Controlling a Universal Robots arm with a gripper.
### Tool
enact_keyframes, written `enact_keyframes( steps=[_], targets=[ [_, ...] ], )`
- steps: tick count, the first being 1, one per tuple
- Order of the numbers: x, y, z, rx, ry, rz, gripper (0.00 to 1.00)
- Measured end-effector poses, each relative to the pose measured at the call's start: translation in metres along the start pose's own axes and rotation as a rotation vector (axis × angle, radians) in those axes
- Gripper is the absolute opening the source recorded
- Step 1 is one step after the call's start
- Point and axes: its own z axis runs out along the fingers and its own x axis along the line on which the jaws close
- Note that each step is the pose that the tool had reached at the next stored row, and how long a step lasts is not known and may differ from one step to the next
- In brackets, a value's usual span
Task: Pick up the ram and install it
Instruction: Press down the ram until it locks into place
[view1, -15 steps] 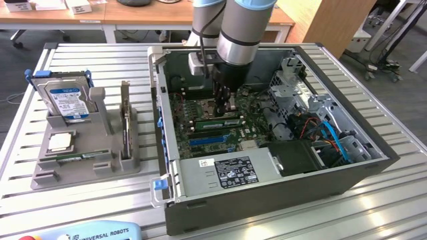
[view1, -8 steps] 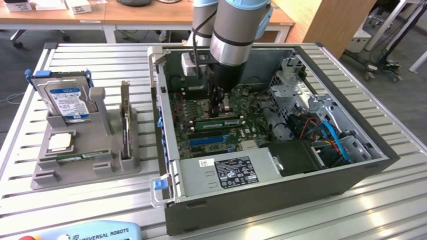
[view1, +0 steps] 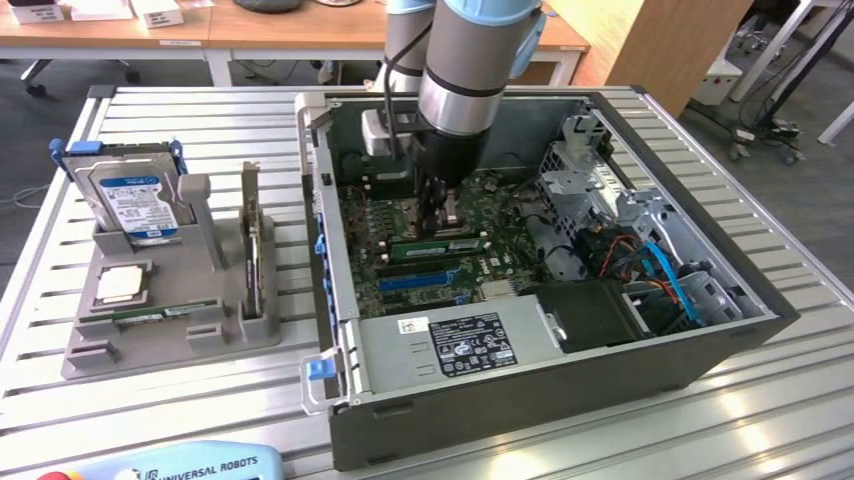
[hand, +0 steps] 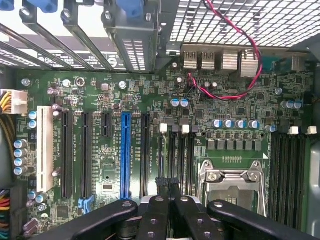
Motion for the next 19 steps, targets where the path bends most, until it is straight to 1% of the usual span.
enact_keyframes(
  steps=[7, 13, 19],
  targets=[
    [0.0002, 0.0015, 0.0065, 0.0004, 0.0000, 0.000, 0.10],
    [0.0002, 0.0018, 0.0072, 0.0005, -0.0001, 0.000, 0.10],
    [0.0004, 0.0019, 0.0109, 0.0008, 0.0000, 0.000, 0.10]
  ],
)
